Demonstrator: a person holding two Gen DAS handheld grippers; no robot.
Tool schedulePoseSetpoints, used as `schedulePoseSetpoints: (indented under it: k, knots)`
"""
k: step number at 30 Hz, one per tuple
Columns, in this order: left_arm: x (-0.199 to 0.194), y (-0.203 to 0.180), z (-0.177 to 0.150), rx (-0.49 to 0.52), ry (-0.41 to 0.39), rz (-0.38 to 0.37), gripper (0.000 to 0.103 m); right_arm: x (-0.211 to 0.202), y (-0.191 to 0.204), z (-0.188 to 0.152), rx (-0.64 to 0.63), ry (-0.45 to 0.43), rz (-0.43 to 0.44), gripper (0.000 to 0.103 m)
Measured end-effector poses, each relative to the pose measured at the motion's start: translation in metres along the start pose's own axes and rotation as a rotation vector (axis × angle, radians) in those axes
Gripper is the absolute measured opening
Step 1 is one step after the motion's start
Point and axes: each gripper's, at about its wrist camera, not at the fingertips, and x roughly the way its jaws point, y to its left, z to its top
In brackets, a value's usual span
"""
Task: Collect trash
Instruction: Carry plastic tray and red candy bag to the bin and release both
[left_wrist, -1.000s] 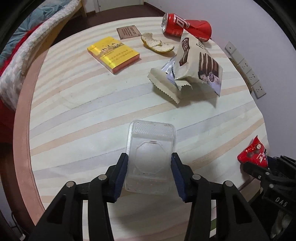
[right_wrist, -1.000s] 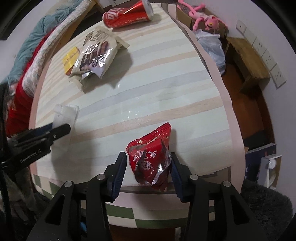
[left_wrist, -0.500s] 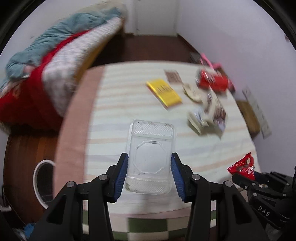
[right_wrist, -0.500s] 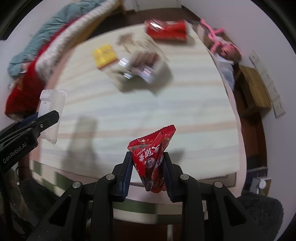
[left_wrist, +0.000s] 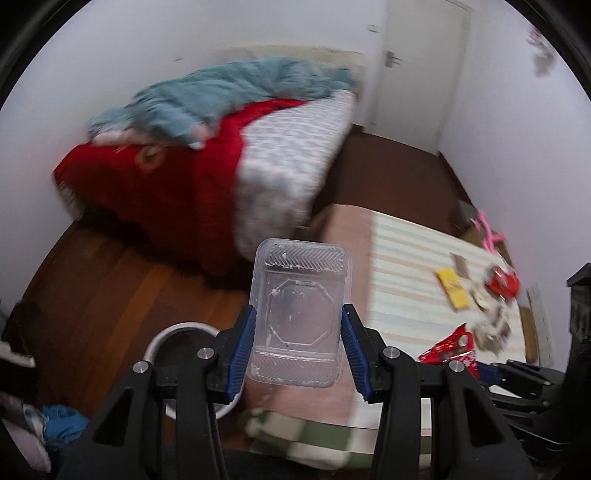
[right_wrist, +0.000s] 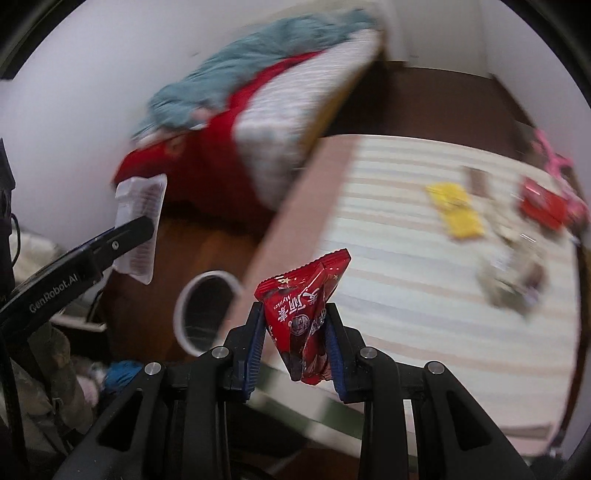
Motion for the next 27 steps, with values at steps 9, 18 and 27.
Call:
schedulePoseSetpoints:
  k: [9, 18, 27]
  knots:
    - [0.1, 0.155, -0.031, -0.245, 0.265, 0.037, 0.043, 0.157, 0.109, 0.013, -0.03, 0.26, 0.184, 0.033]
    - [0.209, 0.258, -0.087, -0.478, 0.512, -0.012, 0.045, 0.324, 0.161, 0.014, -0.116, 0.484, 0.083, 0.033]
    - [0.246, 0.29, -0.108, -0.585, 0.583, -0.02, 0.095, 0.415, 0.164, 0.017, -0.065, 0.6, 0.066, 0.043]
